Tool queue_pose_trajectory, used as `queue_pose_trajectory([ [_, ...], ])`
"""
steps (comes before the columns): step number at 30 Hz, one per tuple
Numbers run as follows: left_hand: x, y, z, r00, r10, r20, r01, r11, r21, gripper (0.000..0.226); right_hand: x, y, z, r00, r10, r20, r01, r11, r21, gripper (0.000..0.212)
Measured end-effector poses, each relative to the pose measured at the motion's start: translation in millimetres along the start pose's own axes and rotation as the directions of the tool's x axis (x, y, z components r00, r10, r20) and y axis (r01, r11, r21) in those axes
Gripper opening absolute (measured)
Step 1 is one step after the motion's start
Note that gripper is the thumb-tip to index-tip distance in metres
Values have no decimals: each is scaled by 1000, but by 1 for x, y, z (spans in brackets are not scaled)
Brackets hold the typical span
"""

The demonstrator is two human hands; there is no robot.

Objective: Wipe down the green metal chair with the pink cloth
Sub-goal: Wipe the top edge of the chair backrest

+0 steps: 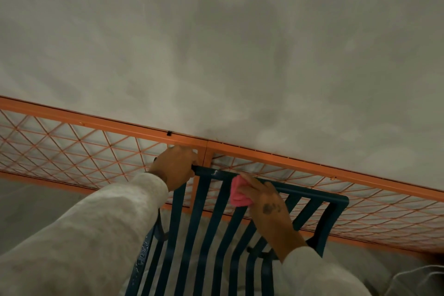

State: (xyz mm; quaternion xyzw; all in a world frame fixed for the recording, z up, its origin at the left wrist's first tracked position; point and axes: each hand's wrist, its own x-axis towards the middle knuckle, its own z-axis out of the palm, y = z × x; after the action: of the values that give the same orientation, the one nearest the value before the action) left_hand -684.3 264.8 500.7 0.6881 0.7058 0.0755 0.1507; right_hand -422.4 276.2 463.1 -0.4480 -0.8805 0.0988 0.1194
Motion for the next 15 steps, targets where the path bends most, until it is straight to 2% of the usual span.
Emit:
queue_pose_trajectory([
  [2,0,-1,-1,1000,4,1,-4,1000,-4,13,-9,16,0,998,53,-25,-54,998,-43,65],
  [6,0,0,-2,1000,3,8,-2,1000,-17,12,0,-3,17,990,102,-100,-88,987,134,56],
  [10,-2,1,-4,1000,16,-4,-16,1000,5,12,32,-56,33,994,71,-78,-43,948,315,64],
  [13,-3,-1,-3,1000,16,-23,-16,1000,12,14,45,-78,28,998,9,-66,7,971,241,63],
  [15,-3,-2,-1,1000,5,-30,-5,1000,-3,11,41,-69,19,997,-45,-58,58,964,259,63],
])
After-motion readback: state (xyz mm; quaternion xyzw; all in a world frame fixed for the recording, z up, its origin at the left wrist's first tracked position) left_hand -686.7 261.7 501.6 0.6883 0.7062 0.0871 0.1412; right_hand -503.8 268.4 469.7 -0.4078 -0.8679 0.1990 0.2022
